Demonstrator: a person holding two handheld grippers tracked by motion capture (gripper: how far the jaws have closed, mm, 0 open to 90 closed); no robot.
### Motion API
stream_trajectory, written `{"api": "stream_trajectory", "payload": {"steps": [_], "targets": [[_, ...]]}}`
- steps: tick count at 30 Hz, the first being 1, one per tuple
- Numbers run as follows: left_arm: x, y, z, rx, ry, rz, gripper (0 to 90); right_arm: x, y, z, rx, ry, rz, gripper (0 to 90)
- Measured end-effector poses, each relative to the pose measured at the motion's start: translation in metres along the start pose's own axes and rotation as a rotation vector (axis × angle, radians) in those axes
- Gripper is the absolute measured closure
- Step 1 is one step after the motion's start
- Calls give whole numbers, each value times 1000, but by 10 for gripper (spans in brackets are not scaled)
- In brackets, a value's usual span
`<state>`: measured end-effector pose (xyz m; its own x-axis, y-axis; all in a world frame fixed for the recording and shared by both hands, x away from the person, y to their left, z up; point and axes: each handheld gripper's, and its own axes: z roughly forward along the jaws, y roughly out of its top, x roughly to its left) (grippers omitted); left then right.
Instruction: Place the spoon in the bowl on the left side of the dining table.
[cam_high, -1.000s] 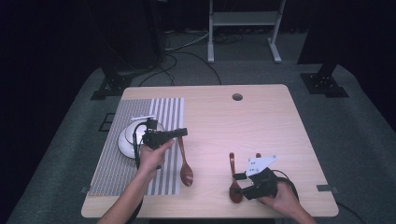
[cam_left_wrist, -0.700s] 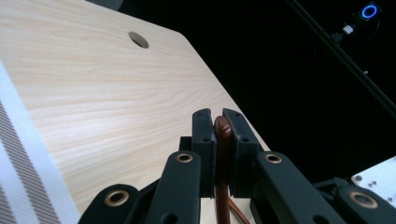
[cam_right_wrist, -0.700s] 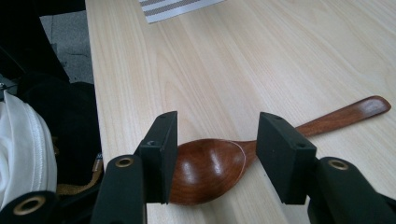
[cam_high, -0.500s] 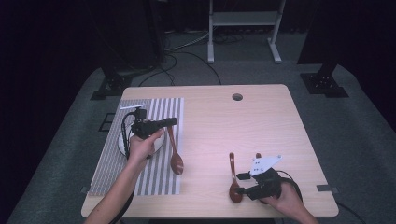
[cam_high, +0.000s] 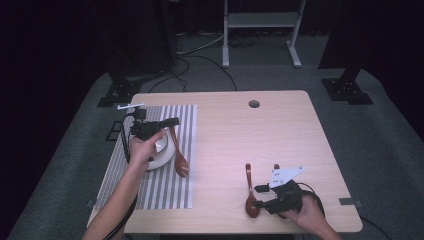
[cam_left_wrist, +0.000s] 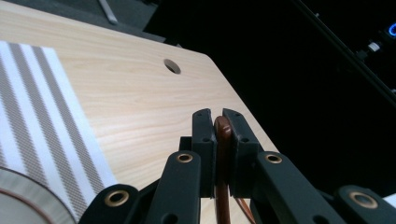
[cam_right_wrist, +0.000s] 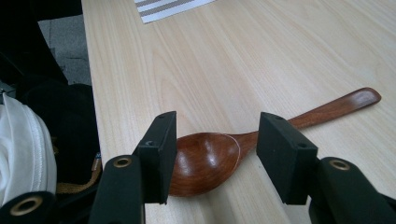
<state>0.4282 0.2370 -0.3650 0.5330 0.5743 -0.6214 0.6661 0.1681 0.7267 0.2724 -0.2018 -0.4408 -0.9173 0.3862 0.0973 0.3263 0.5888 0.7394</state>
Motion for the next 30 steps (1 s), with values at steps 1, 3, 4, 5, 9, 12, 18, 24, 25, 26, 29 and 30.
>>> {"api": "stream_trajectory", "payload": {"steps": [1,3,4,5,9,12,18,24,25,26,29,30], "targets": [[3,4,-4,-13,8,-5,839,0,0,-1,1,-1,1,465],[6,8,-8,-24,23,-7,839,0,0,0,0,-1,1,465],[6,8,-8,-24,23,-7,838,0,0,0,1,0,0,464],[10,12,-12,-37,33,-19,839,0,1,0,1,0,1,464],[17,21,-21,-65,56,-32,839,1,2,1,0,2,1,464],[23,26,-27,-79,76,-39,839,0,1,2,3,3,2,464],[33,33,-35,-111,106,-59,838,1,2,2,2,3,1,464],[46,37,-44,-144,145,-87,839,-1,1,2,-3,5,7,464],[49,39,-47,-151,159,-90,839,-1,1,3,-2,5,6,464],[49,39,-47,-151,159,-90,839,-1,1,3,-3,5,6,464],[54,43,-54,-181,171,-103,839,-2,1,3,-4,7,9,464],[54,43,-54,-181,171,-103,838,-2,1,3,-4,7,9,464]]}}
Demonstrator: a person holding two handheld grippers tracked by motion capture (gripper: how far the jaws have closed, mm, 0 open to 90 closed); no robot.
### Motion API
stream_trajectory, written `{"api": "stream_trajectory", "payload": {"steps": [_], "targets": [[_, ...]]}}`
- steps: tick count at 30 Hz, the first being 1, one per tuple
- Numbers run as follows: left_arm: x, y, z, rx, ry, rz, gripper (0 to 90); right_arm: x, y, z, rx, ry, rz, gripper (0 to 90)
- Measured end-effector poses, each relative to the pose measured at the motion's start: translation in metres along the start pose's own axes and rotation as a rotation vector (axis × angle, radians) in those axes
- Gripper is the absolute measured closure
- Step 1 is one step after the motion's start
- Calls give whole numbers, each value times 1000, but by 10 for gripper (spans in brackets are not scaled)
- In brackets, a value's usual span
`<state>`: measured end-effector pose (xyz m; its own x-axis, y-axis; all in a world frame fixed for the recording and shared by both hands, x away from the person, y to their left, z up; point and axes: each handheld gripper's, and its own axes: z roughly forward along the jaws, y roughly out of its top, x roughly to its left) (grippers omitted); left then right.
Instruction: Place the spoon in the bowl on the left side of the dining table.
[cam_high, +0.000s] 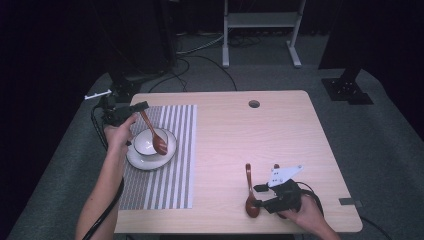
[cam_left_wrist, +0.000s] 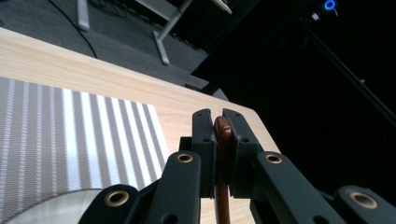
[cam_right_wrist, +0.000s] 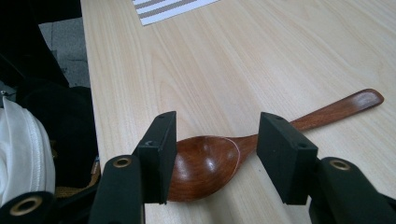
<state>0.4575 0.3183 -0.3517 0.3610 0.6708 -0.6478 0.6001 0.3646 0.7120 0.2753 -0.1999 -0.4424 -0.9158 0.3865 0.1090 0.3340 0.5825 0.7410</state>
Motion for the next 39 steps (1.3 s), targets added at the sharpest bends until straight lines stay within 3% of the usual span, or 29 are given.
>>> {"api": "stream_trajectory", "payload": {"steps": [3,15,26,31,39], "targets": [[4,3,-3,-2,33,11,839,1,0,1,1,3,0,465],[26,3,-9,-38,98,-34,839,1,1,2,6,6,-3,467],[43,-4,-11,-86,129,-71,838,2,0,5,14,8,-10,469],[52,-8,-12,-90,133,-95,838,1,0,4,10,8,-7,469],[61,-16,-9,-78,153,-93,837,2,1,2,5,3,-8,469]]}}
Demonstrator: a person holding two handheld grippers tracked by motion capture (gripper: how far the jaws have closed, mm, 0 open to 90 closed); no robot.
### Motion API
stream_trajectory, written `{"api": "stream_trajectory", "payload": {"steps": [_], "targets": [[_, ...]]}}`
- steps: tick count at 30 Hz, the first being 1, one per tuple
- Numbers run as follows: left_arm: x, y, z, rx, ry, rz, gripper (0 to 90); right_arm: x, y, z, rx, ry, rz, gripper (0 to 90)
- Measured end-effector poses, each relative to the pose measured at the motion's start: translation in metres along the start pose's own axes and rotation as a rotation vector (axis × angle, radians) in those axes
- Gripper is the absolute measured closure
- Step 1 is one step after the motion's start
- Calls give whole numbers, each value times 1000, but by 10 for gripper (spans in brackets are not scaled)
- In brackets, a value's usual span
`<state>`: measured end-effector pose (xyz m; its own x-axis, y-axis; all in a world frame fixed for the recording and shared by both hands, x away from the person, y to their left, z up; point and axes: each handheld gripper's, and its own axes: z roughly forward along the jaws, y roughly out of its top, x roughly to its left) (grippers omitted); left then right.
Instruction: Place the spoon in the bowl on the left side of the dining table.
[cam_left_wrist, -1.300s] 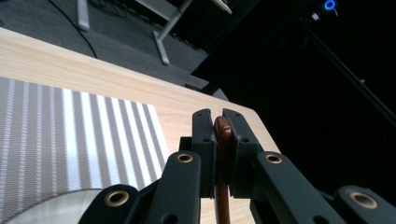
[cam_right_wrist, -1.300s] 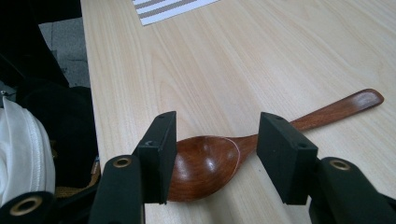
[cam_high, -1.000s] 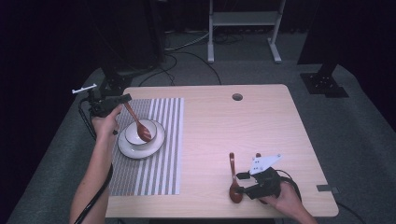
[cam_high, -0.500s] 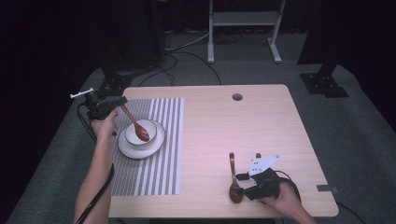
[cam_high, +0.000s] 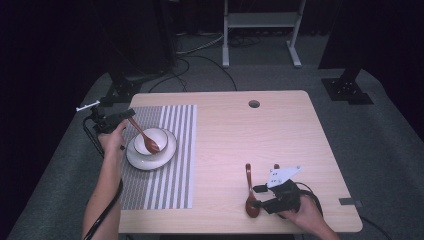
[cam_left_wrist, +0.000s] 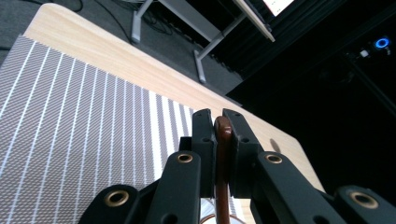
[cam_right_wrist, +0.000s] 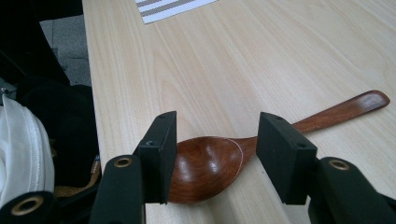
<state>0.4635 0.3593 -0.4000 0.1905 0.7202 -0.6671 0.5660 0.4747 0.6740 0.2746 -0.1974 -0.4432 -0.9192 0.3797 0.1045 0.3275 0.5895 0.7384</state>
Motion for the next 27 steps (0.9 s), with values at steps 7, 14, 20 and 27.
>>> {"api": "stream_trajectory", "payload": {"steps": [7,14,20,27], "targets": [[9,-7,1,7,15,-19,835,0,0,0,1,1,2,469],[16,-9,-1,3,17,-31,835,-1,0,0,1,2,0,468],[22,-13,-1,8,28,-42,767,0,2,1,3,3,0,468],[26,-15,-1,8,34,-54,637,0,3,-2,-3,1,-1,468]]}}
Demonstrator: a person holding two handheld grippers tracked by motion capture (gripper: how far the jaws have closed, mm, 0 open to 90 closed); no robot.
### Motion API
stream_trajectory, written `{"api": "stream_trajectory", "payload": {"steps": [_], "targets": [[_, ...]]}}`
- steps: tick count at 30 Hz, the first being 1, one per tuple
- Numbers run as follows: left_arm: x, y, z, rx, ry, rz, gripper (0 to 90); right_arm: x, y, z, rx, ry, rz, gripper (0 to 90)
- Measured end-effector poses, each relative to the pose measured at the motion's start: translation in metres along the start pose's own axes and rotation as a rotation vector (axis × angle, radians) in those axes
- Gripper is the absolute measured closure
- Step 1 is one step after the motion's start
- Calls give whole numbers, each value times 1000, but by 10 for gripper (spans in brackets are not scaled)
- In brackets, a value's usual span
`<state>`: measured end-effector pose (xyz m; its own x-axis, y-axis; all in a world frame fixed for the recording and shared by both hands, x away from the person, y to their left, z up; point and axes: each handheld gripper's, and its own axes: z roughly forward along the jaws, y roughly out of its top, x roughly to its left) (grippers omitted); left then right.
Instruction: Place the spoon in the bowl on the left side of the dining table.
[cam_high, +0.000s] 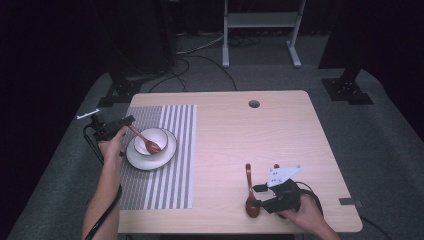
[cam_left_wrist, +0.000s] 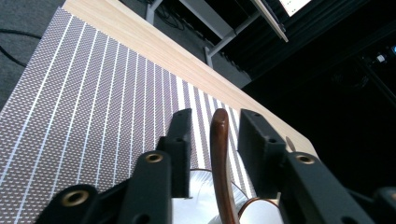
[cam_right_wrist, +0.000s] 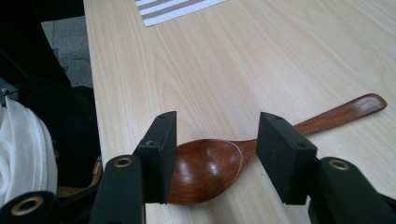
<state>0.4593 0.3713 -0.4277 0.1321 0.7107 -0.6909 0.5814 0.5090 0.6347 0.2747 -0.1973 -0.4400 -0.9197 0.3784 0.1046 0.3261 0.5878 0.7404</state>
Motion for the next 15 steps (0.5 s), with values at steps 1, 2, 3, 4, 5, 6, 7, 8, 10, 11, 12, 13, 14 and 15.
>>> {"api": "stream_trajectory", "payload": {"steps": [1,2,3,4,5,6,7,8,10,11,12,13,14,15], "targets": [[0,0,-1,1,2,5,626,0,0,0,0,-1,-2,468],[0,0,-1,-2,-2,5,604,0,0,-1,1,-4,-4,468],[0,0,-2,-3,0,8,584,0,1,-1,-1,-4,-3,468],[0,-1,-3,-3,3,13,561,0,1,-1,-1,-5,-4,467],[-1,-1,-4,-5,2,13,552,0,1,-1,-1,-7,-5,466],[0,-2,-5,-5,-1,16,539,1,1,-2,-1,-8,-6,465],[0,-2,-6,-3,1,17,523,1,1,-2,-1,-10,-6,464],[0,-2,-7,-4,2,19,510,1,2,-3,-2,-12,-7,462],[0,-3,-8,-2,4,23,478,1,2,-4,-3,-17,-9,457],[0,-3,-9,-1,3,24,454,1,3,-6,-6,-20,-9,453],[0,-3,-11,-4,2,24,428,0,3,-7,-9,-25,-13,443],[1,-3,-12,-3,9,26,404,0,3,-7,-11,-29,-12,435],[1,-3,-14,-1,9,28,380,0,3,-9,-15,-36,-12,419],[1,-3,-16,2,13,30,369,-1,3,-10,-18,-40,-8,410]]}}
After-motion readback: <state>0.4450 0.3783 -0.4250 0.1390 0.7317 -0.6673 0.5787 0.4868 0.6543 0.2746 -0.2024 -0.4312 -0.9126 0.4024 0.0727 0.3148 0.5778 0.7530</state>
